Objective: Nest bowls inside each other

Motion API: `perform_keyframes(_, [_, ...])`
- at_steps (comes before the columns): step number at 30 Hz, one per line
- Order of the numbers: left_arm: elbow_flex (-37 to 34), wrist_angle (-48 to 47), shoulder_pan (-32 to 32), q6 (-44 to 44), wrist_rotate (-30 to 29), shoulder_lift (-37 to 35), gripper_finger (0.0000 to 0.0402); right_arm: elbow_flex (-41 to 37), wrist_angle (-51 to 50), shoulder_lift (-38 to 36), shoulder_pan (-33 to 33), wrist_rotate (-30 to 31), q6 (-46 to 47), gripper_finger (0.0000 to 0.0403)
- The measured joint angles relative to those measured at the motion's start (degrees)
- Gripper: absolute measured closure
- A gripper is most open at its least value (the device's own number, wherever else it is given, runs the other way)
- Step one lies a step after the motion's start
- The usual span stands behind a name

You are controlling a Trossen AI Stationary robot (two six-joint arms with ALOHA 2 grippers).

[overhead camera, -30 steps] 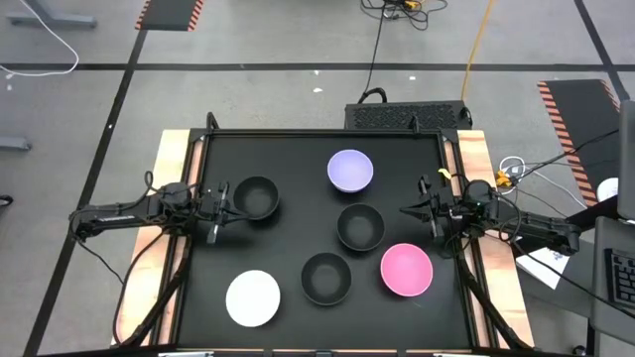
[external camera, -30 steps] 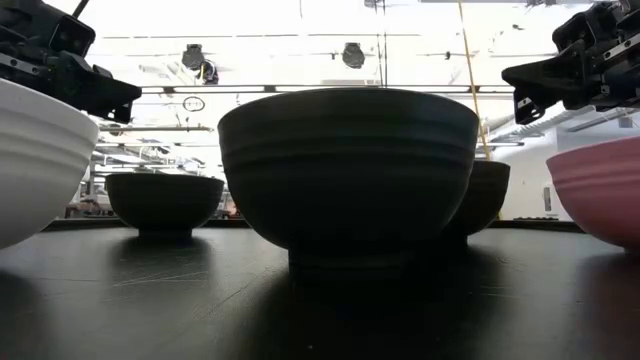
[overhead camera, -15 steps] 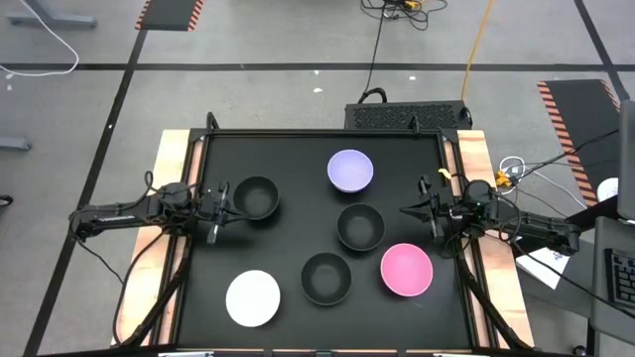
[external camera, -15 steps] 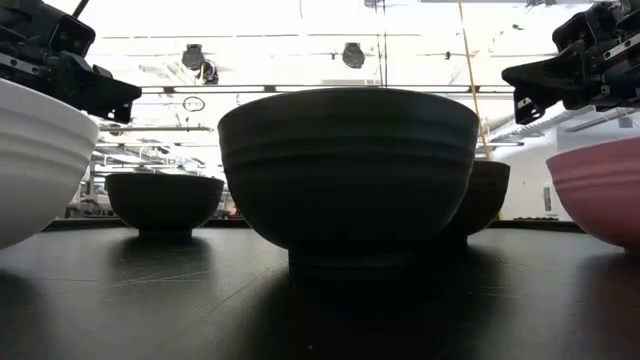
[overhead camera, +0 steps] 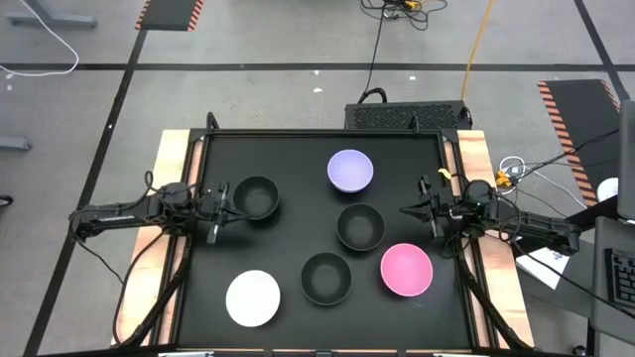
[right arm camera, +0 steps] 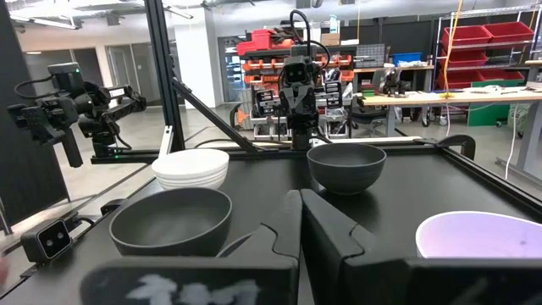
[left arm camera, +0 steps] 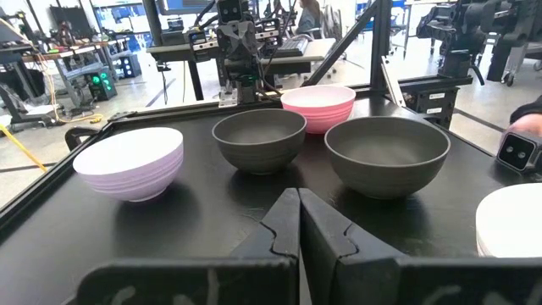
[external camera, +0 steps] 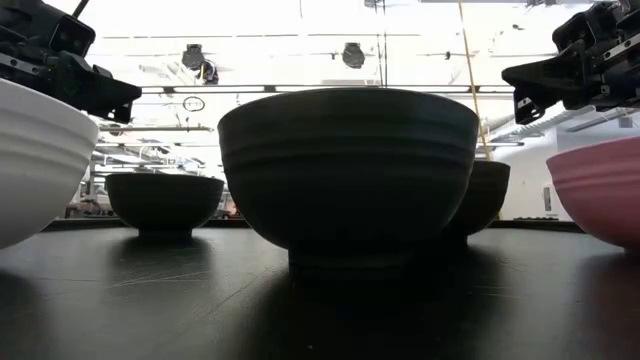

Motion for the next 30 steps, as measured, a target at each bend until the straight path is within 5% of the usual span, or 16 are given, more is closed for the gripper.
perform_keyframes(30, [0.0, 5.7, 0.0, -1.9, 0.0, 0.0, 0.0398, 0.0, 0.0, 0.0, 0.0, 0.0, 0.0, 0.0403])
